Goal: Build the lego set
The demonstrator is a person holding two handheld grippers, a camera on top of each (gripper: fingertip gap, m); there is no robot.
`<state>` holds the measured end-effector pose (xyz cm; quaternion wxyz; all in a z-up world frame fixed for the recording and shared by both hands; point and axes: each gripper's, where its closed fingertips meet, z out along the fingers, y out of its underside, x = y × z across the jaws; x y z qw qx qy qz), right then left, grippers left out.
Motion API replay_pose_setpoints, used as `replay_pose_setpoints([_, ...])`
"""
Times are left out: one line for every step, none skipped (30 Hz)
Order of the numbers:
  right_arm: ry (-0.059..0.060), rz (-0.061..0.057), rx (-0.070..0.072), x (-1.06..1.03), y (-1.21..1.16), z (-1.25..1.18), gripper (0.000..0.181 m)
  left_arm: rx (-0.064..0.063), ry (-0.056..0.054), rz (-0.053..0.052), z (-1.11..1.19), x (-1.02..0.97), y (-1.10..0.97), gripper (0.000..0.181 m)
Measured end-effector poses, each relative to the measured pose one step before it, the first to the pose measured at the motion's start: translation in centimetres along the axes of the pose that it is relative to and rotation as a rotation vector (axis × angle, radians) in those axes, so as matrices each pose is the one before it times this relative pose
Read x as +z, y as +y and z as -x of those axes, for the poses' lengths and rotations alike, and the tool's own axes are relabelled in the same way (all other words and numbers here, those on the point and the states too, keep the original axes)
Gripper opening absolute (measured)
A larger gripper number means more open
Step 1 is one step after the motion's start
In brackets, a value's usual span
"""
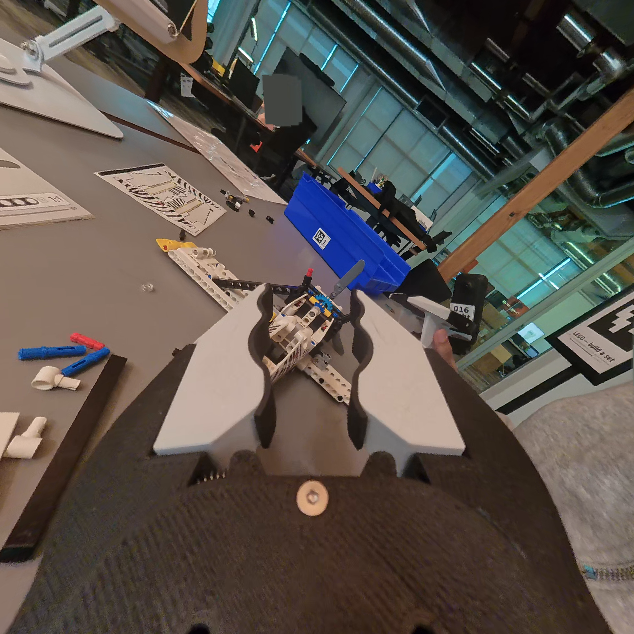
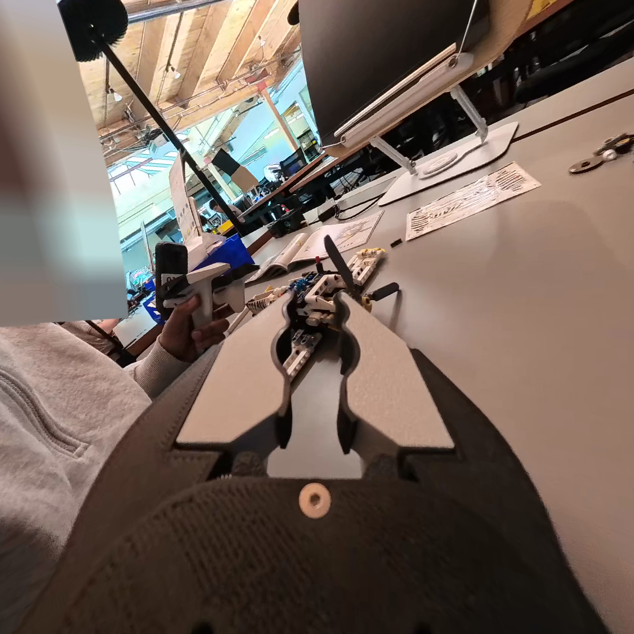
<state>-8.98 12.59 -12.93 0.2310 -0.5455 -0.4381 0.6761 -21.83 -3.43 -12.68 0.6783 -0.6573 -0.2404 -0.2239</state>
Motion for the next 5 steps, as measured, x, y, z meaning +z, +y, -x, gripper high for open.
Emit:
replay_pose_setpoints([0.0049, -0.0096, -0.0034, -0.097, -0.128, -0.039, 0.019, 0.0039, -0.0022, 0.0023, 0.008, 0.013, 0.034, 0.044])
replay_pose_setpoints([0.0027, -0.0089, -0.0057, -0.085, -0.103, 0.019, 0.019, 0.0034, -0.0020, 0.0029, 0.007, 0.029, 0.051, 0.044])
replay_pose_setpoints([0.0012, -0.0053, -0.0035, -0.050, -0.067, 0.014, 0.019, 0.0021, -0.0009, 0.0037, -0.011, 0.033, 0.070, 0.044])
replay_pose_setpoints([0.0013, -0.0013, 0.0004, -0.013, -0.012, -0.023, 0.020, 0.0008, 0.0008, 0.0040, -0.014, 0.022, 0.063, 0.044])
replay_pose_setpoints([0.0002, 0.0018, 0.0027, 0.012, 0.016, -0.038, 0.020, -0.0009, 0.0015, 0.0024, -0.029, 0.022, 0.049, 0.044])
